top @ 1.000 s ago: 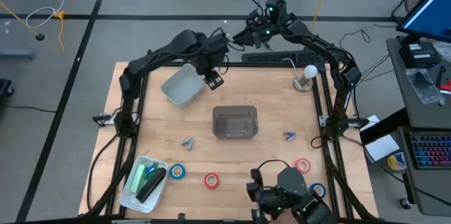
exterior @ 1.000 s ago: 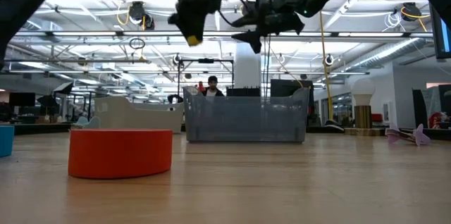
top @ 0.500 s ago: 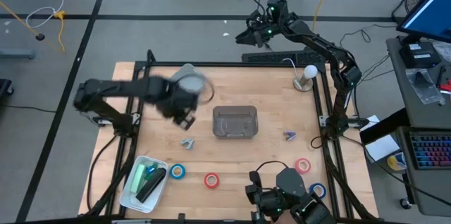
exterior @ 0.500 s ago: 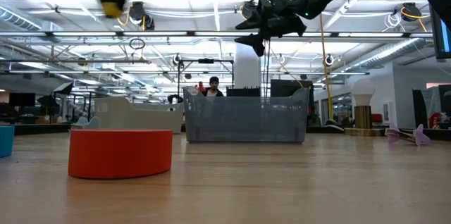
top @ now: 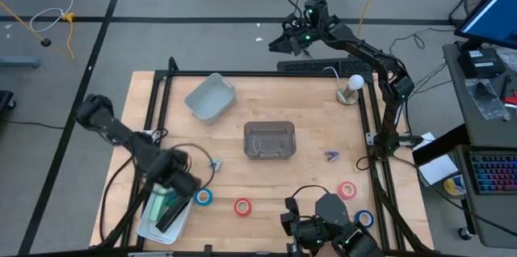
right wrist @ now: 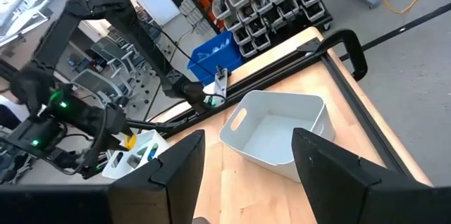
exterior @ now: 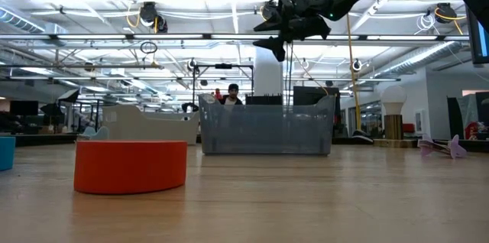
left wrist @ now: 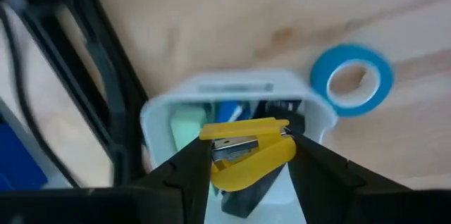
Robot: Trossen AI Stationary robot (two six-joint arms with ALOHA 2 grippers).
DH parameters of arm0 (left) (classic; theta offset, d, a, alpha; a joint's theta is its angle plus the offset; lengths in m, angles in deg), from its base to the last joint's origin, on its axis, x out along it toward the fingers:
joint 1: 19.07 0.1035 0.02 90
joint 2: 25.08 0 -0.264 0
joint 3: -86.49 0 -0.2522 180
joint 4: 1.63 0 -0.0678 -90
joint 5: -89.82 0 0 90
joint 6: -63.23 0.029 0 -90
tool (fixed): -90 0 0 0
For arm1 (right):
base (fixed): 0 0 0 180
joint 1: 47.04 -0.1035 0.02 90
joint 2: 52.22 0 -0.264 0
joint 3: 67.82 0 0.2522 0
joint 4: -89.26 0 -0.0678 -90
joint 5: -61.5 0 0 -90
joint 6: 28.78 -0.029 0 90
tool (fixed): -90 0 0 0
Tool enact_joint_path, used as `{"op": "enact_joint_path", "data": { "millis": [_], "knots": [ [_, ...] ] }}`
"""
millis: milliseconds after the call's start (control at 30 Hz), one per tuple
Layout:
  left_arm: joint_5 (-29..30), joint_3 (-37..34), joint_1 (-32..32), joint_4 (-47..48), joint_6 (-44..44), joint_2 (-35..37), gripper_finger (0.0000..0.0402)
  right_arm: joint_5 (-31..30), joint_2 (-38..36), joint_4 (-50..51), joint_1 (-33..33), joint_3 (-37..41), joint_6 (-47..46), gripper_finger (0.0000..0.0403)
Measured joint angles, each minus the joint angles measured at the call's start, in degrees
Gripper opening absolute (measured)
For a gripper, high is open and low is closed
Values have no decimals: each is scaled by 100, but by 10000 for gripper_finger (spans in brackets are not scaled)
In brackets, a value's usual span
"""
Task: Pick and place Stapler, Stapler remover, tape
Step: Put the yellow stapler into the white bin
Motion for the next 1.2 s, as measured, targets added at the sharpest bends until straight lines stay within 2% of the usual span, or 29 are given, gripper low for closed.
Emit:
{"op": "enact_joint_path", "data": {
  "millis": [167,367,567,900,1100,1200],
  "knots": [
    [-530,-493,-750,-788,-1156,2,175,-2,0,0,-5,0,0,208],
    [-496,-749,-1324,-1714,-2351,2,163,-4,0,0,-5,0,-2,208],
    [-484,-759,-1570,-2517,-3082,-34,182,-4,0,11,-5,0,-2,208],
    [-787,-759,-1668,-3596,-3144,-590,162,-7,0,15,-63,0,4,208],
    [-1140,-759,-1774,-3615,-3165,-866,186,-7,0,15,-157,0,14,208],
    [-1139,-758,-1814,-3737,-3152,-977,190,-7,0,10,-191,0,17,208]
  ]
}}
